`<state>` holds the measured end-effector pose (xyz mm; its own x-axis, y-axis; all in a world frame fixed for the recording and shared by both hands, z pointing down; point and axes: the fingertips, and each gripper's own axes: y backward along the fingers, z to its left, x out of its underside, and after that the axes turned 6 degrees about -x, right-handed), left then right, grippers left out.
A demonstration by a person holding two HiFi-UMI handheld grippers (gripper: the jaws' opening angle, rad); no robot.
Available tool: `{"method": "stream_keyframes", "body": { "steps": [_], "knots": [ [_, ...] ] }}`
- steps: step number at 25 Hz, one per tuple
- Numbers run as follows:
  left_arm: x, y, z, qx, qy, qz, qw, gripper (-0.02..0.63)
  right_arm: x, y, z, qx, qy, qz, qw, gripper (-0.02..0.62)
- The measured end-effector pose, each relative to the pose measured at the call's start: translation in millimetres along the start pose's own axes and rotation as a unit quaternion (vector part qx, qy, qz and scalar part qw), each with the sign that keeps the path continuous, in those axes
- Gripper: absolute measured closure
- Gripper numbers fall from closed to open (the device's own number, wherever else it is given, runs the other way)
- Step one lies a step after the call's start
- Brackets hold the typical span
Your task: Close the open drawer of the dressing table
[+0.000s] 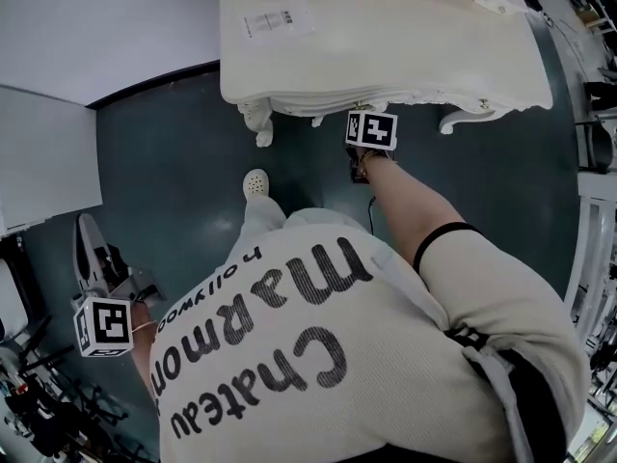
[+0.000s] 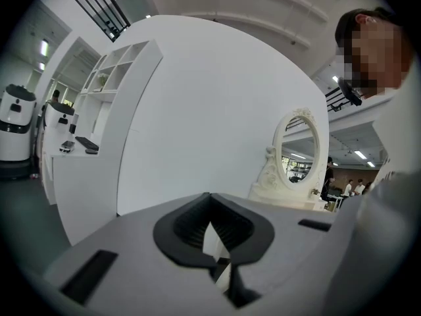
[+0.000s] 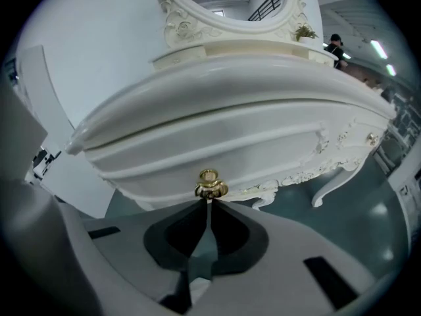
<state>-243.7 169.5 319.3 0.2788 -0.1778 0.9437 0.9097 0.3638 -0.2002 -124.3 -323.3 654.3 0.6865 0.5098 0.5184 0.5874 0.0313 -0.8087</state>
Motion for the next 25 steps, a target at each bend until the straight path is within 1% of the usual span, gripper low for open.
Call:
{"method": "stream_keyframes", "body": {
  "steps": [1,4,6,8,11,12,15,19,22,25],
  "knots": [
    [0,1,2,-0.003,0.003,-0.001,1.0,0.599,1,0,-2,0.006,0.002,0.002,1.0,0.569],
    [1,1,5,-0.007,0.008,-0.003,0.9999,0.6,1,1,-13,0.022,-0.015,0.0,1.0,0.569],
    [2,-1,6,-0.008,0.008,-0.002,0.9999,0.599,-1,2,-17,0.024,-0.017,-0.001,1.0,0.569],
    [1,-5,4,-0.006,0.003,0.001,1.0,0.598,-2,1,-18,0.02,-0.013,0.0,1.0,0.569],
    [7,-6,13,-0.027,0.018,0.01,0.9994,0.6,-1,-1,-13,0.009,-0.016,0.001,1.0,0.569],
    [8,-7,13,-0.029,0.02,0.011,0.9993,0.599,-1,-2,-12,0.007,-0.016,0.002,1.0,0.569],
    [6,-12,9,-0.021,0.014,0.01,0.9996,0.599,-2,-5,-10,0.007,-0.023,0.003,1.0,0.569],
    [11,-14,10,-0.025,0.02,0.015,0.9994,0.6,-4,-8,-11,0.006,-0.019,0.003,1.0,0.569],
    [9,-16,4,-0.006,0.006,0.014,0.9999,0.599,-6,-10,-11,0.005,-0.013,0.005,1.0,0.569],
    [7,-15,7,-0.009,0.004,0.012,0.9999,0.6,-7,-11,-11,0.006,-0.016,0.004,1.0,0.569]
  ]
}}
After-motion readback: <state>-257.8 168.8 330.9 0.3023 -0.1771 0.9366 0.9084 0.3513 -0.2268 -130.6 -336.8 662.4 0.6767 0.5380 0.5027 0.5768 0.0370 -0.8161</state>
